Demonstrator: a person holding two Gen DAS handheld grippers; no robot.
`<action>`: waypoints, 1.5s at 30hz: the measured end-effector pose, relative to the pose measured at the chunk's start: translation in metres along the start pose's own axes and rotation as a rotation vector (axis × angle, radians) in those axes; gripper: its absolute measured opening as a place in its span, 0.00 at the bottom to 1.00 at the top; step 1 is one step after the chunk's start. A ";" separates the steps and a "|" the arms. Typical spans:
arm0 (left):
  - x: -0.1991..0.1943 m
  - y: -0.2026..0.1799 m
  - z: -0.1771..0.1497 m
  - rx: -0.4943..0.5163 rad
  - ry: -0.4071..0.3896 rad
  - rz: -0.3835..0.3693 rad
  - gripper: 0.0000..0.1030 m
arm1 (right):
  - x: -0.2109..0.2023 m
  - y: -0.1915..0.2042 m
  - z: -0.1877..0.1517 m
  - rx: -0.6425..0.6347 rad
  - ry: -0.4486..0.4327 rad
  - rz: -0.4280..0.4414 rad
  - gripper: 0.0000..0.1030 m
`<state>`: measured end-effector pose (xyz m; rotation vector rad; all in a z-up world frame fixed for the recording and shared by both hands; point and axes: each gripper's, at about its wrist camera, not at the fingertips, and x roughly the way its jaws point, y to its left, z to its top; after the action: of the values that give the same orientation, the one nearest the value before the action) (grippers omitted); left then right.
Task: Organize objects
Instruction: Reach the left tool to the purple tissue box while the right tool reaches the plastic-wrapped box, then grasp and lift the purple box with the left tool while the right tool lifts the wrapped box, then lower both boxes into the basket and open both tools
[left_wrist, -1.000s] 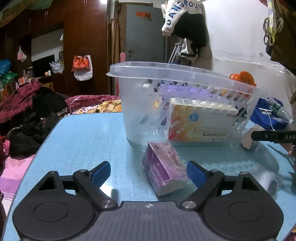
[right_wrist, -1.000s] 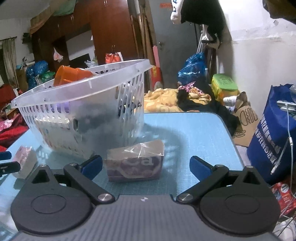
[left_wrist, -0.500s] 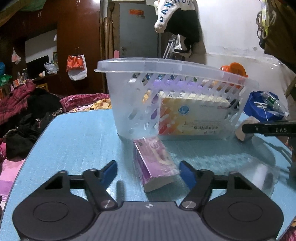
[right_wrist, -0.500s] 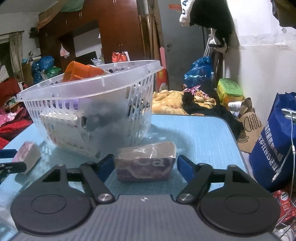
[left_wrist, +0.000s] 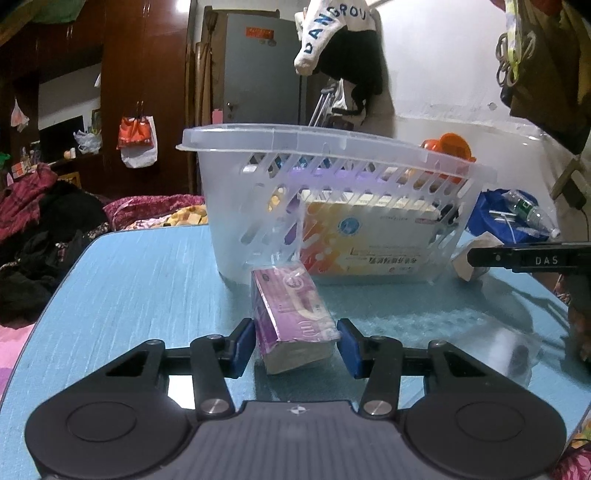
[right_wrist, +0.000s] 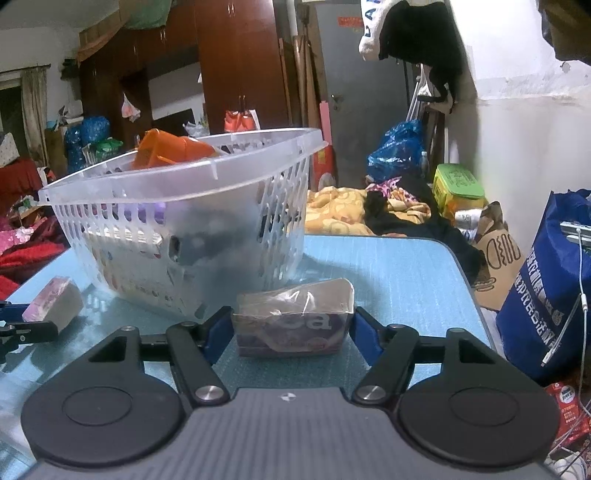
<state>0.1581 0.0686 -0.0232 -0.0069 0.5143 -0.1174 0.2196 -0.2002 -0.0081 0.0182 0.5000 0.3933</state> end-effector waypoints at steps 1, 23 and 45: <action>-0.001 0.000 0.000 -0.001 -0.008 -0.002 0.51 | -0.002 0.000 0.000 -0.001 -0.010 -0.001 0.69; -0.055 -0.018 0.135 0.007 -0.273 -0.054 0.51 | -0.088 0.048 0.086 -0.140 -0.396 0.111 0.69; 0.078 0.012 0.159 -0.091 0.044 -0.093 0.77 | 0.028 0.078 0.127 -0.185 -0.036 0.030 0.87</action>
<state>0.3049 0.0682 0.0765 -0.1169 0.5632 -0.1854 0.2734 -0.1079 0.0992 -0.1455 0.4268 0.4663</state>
